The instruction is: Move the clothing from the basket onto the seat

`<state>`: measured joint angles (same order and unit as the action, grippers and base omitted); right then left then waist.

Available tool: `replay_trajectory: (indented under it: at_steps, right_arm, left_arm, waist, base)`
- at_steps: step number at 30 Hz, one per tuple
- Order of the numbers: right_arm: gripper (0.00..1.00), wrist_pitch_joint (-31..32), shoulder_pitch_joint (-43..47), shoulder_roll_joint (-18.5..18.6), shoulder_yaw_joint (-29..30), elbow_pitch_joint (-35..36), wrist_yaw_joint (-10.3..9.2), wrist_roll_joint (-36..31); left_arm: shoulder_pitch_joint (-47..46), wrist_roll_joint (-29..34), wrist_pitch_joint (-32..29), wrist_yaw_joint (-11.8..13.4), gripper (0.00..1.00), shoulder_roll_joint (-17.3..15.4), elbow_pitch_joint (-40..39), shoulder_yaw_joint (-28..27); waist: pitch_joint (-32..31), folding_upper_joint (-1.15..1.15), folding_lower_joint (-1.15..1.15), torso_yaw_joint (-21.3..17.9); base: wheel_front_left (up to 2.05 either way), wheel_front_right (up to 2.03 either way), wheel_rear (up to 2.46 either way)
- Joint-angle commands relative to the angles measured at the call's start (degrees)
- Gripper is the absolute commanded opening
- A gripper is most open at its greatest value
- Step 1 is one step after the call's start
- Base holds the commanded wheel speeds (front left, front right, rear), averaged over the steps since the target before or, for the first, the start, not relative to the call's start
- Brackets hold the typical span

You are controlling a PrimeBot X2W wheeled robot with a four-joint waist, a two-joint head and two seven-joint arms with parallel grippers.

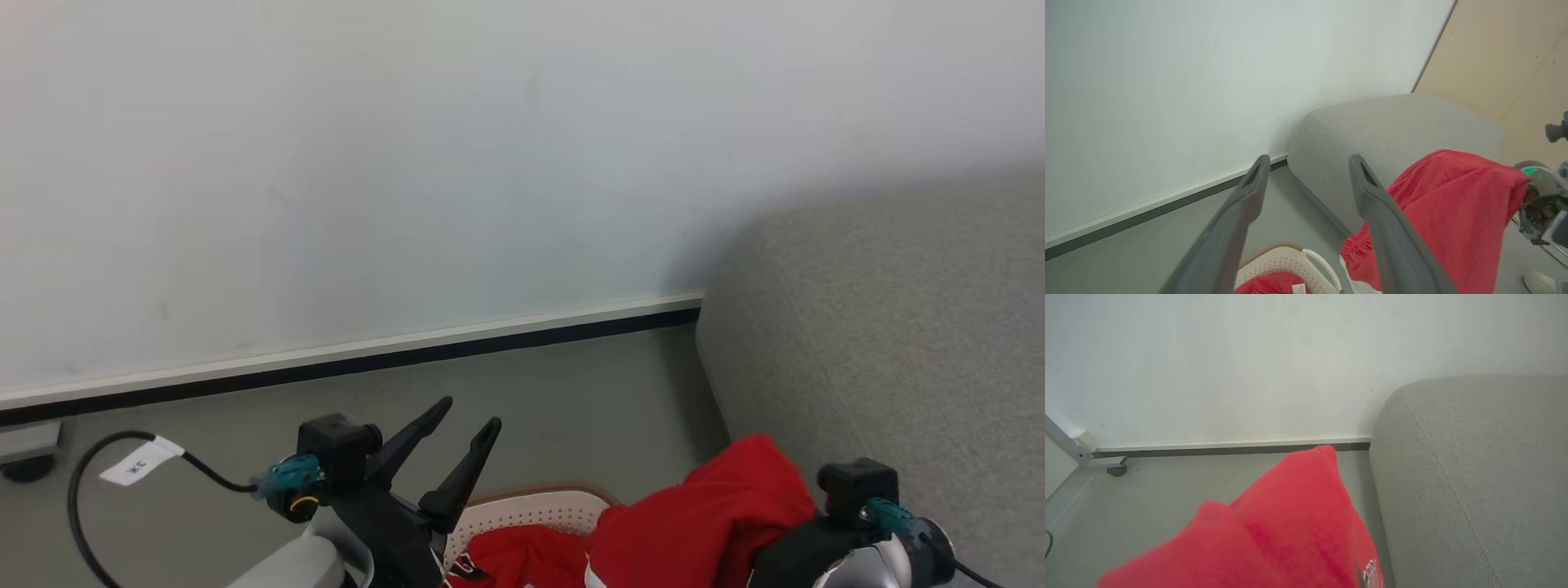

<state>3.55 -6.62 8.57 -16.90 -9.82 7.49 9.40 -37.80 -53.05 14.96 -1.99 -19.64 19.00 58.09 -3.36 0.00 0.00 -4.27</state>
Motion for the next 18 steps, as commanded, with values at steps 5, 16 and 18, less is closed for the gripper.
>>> replay_trajectory:
  at_steps: [5, 16, 18]
  right_arm:
    - [0.00, 1.2, 3.6, -1.0, 4.1, 4.9, 0.00, -2.0]
    - [0.00, 1.9, 4.2, -2.6, 5.0, 8.5, 0.00, -2.4]
    - [0.00, 1.7, 4.1, -3.0, 4.9, 8.5, 0.00, -2.3]
  left_arm:
    - [4.7, 4.2, 0.3, -0.7, 1.00, 1.5, -1.3, -3.3]
    - [7.3, 8.6, 0.3, -2.2, 1.00, 2.2, -1.8, -5.5]
    - [7.4, 8.8, 0.3, -2.3, 1.00, 2.0, -1.7, -5.6]
  waist:
    - [3.0, 0.00, 0.00, -8.8]
    - [6.2, 0.00, 0.00, -21.9]
    - [6.8, 0.00, 0.00, -23.9]
  base:
    - [0.00, 0.00, 0.00]
    - [0.00, 0.00, 0.00]
    - [0.00, 0.00, 0.00]
